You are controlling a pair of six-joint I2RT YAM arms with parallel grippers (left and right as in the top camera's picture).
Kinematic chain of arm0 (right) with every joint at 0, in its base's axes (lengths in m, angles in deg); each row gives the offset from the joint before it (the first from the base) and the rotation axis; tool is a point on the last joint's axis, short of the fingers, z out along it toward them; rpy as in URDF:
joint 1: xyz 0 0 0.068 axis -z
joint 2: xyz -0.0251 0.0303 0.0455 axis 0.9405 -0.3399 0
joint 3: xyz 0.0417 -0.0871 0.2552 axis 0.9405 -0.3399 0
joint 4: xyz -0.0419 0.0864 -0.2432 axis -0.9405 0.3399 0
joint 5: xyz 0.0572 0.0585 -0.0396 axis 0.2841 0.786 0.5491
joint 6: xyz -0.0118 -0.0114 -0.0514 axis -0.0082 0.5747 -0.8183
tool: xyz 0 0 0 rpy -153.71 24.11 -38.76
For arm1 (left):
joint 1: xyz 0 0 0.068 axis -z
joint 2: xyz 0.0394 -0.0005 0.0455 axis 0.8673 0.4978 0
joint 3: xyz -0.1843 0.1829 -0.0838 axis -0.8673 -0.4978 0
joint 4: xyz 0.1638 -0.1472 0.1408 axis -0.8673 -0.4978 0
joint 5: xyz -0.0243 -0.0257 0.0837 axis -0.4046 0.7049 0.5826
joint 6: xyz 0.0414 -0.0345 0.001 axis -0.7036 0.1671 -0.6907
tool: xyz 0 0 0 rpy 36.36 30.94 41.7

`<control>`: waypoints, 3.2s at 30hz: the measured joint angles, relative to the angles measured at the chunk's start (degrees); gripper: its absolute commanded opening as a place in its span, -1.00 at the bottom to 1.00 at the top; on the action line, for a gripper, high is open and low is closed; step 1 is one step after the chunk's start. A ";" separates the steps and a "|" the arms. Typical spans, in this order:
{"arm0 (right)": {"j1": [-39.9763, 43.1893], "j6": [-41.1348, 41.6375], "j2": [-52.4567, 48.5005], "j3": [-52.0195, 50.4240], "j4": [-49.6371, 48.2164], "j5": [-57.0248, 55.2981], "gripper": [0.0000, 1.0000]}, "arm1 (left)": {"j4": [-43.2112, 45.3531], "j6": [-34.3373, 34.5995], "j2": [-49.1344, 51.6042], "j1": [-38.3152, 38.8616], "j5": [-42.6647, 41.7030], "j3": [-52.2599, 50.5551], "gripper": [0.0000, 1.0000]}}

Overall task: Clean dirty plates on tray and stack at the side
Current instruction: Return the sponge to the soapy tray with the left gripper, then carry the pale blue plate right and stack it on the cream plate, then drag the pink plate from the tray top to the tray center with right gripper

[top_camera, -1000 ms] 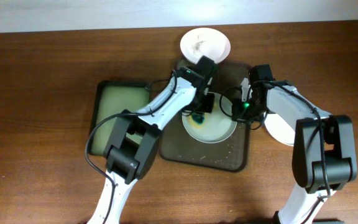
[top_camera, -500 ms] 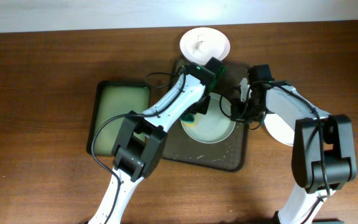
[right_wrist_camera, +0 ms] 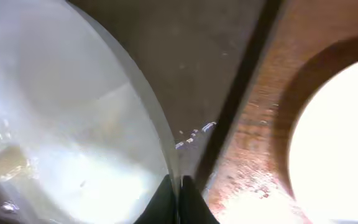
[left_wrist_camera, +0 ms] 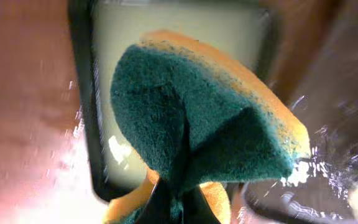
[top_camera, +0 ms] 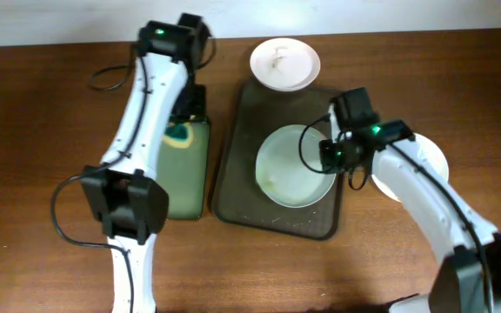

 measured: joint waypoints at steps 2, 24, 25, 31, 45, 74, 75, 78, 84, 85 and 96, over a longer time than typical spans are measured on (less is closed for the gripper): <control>-4.46 1.81 1.97 0.00 0.42 -11.37 -0.91 | 0.48 -0.59 -4.02 -4.09 -0.92 -9.38 -1.00; -33.11 -1.25 13.55 0.00 4.72 -57.37 -0.92 | 19.63 -1.77 -36.72 -9.33 -4.26 -36.72 0.99; -33.11 -2.62 13.53 -0.02 4.72 -57.35 -0.92 | 19.65 -1.77 -37.75 -9.33 -4.63 -36.68 0.99; -33.11 -4.90 13.53 -0.02 4.72 -57.35 -0.92 | 19.65 -1.77 -37.51 -9.33 -5.05 -36.68 0.99; 30.08 6.10 12.98 0.28 2.99 0.61 -0.92 | 19.63 -1.81 -37.46 -9.33 -5.20 -36.74 0.99; 7.61 14.67 -35.28 21.68 -40.48 20.52 0.18 | 19.65 -1.81 -37.35 -9.38 -5.25 -36.79 0.99; 7.63 19.10 -35.58 21.68 -40.72 18.38 0.18 | 19.65 -1.81 -37.35 -9.38 -5.27 -36.79 0.99; 7.69 25.70 -37.13 21.70 -40.87 15.76 0.05 | 19.65 -1.84 -37.35 -9.38 -5.27 -36.79 0.99; 7.72 26.32 -38.38 21.77 -36.94 15.04 -0.92 | 19.65 -1.81 -37.35 -9.38 -5.27 -36.79 0.99; 7.72 24.81 -36.76 21.73 -33.77 14.69 -0.92 | 19.67 -1.81 -37.35 -9.38 -5.25 -36.79 0.99; 4.59 7.72 -16.50 16.68 16.41 16.20 -0.92 | 19.76 -1.84 -37.35 -9.38 -5.27 -36.79 0.99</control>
